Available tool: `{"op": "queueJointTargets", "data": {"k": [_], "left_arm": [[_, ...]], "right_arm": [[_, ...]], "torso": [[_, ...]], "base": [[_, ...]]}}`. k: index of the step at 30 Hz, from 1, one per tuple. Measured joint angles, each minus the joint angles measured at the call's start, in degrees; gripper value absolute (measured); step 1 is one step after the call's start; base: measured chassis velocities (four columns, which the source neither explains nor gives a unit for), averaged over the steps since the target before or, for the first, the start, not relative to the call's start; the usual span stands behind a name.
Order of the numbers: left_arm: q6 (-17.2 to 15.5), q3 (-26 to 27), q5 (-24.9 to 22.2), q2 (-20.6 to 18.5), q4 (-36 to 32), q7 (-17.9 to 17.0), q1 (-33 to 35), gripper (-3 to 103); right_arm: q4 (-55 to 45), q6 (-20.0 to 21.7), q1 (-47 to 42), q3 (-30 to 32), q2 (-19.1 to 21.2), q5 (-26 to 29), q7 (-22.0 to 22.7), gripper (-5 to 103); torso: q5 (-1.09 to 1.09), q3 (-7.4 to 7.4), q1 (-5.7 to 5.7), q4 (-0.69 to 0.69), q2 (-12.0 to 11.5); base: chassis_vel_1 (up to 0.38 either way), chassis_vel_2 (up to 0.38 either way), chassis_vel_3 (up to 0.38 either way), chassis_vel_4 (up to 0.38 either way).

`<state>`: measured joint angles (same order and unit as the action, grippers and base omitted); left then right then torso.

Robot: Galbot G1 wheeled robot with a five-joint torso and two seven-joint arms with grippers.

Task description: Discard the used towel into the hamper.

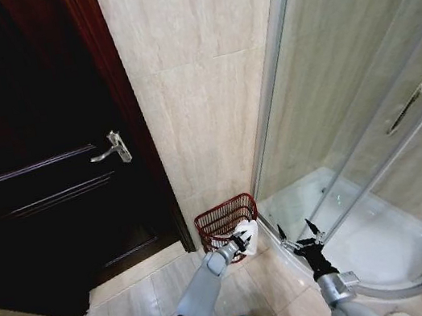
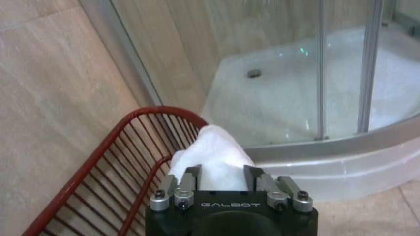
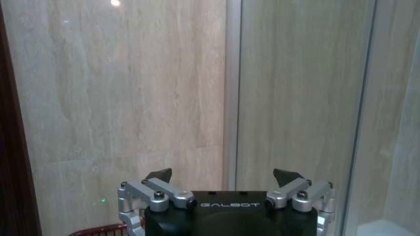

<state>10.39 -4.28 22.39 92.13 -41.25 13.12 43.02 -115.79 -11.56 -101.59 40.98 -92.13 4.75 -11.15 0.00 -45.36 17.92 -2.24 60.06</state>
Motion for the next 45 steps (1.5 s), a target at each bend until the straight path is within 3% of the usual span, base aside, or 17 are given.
{"op": "queueJointTargets", "data": {"k": [1,3,7,8,12,13,15,18,21,22,24,27,30,33,36,38,45], "left_arm": [[-0.09,-0.02,0.5,0.0,0.41,-0.06,-0.18,49],[-0.15,-0.06,1.5,0.02,1.56,-0.15,-0.58,60],[-0.02,-0.19,1.99,0.04,2.75,-0.15,-0.82,60],[0.17,-0.16,2.14,0.04,3.28,-0.16,-0.88,71],[0.95,-0.03,2.12,0.04,3.96,-0.56,-0.91,77],[1.23,0.03,2.08,0.03,3.98,-0.94,-0.91,68],[1.43,0.05,1.91,0.03,3.98,-1.46,-0.91,68],[2.23,0.27,1.06,0.02,3.66,-2.48,-0.9,53],[2.54,0.41,0.27,0.02,2.56,-2.56,-0.86,53],[2.58,0.52,0.0,0.02,2.05,-2.56,-0.83,44],[2.63,0.7,-0.16,0.02,1.65,-2.54,-0.8,44],[2.75,0.91,-0.31,0.01,0.92,-2.45,-0.48,29],[2.76,1.04,-0.31,0.01,0.78,-2.44,-0.28,29],[2.77,1.19,-0.26,0.01,0.76,-2.4,0.0,14],[2.76,1.19,-0.19,0.01,0.79,-2.37,0.06,14],[2.76,1.23,-0.21,0.01,0.98,-2.45,0.06,3],[2.36,1.63,-1.64,0.01,1.21,-3.57,-0.63,0]], "right_arm": [[0.12,0.0,0.12,0.02,0.0,0.02,0.0,100],[0.32,0.02,0.47,0.12,0.0,0.1,0.01,100],[0.54,0.05,0.8,0.21,0.0,0.13,0.03,100],[0.7,0.08,0.94,0.25,0.0,0.14,0.05,100],[1.17,0.1,1.18,0.35,0.0,0.18,0.14,100],[1.39,0.09,1.21,0.35,0.0,0.19,0.17,100],[1.58,0.04,1.21,0.31,0.0,0.2,0.22,100],[1.93,-0.13,1.15,0.25,0.0,0.19,0.32,100],[2.04,-0.26,1.0,0.21,0.0,0.19,0.4,100],[2.06,-0.3,0.9,0.19,0.0,0.19,0.42,100],[2.07,-0.35,0.85,0.19,0.0,0.19,0.45,100],[2.06,-0.43,0.84,0.19,0.0,0.22,0.48,100],[2.0,-0.45,0.82,0.18,0.0,0.24,0.48,100],[1.83,-0.47,0.81,0.16,0.0,0.33,0.48,100],[1.78,-0.49,0.8,0.17,0.0,0.43,0.48,100],[1.79,-0.63,0.77,0.2,0.0,0.6,0.5,100],[2.29,-1.05,0.75,0.23,0.0,0.81,0.66,100]], "torso": [[0.0,0.0,0.0,0.0,0.0],[0.0,0.0,0.0,0.0,0.0],[-0.01,0.0,0.0,0.0,0.0],[0.0,0.0,0.0,-0.01,0.0],[0.0,0.0,0.0,-0.01,0.0],[0.0,0.0,0.0,-0.01,0.0],[0.0,0.0,0.0,-0.01,0.0],[0.0,0.0,0.0,-0.01,0.0],[0.0,0.0,0.0,0.0,0.0],[-0.01,0.0,0.0,0.0,0.0],[0.0,0.0,0.0,0.0,0.0],[0.0,0.0,0.0,0.0,0.0],[0.0,0.0,0.0,0.0,0.0],[0.0,0.0,0.0,0.0,0.0],[0.0,0.0,0.0,0.0,0.0],[0.0,0.0,0.0,0.0,0.0],[0.0,0.0,0.0,0.0,0.0]], "base": [[0.0,0.0,0.0,0.0],[0.0,0.0,0.0,0.0],[0.0,0.0,0.0,0.0],[0.0,0.0,0.0,0.0],[0.0,0.0,0.0,0.0],[0.0,0.0,0.0,0.0],[0.0,0.0,0.0,0.0],[0.0,0.0,0.0,0.0],[0.0,0.0,0.0,0.0],[0.0,0.0,0.0,0.0],[0.0,0.0,0.0,0.0],[0.0,0.0,0.0,0.0],[0.0,0.0,0.0,0.0],[0.0,0.0,0.0,0.0],[0.0,0.0,0.0,0.0],[0.0,0.0,0.0,0.0],[0.0,0.0,0.0,0.0]]}}
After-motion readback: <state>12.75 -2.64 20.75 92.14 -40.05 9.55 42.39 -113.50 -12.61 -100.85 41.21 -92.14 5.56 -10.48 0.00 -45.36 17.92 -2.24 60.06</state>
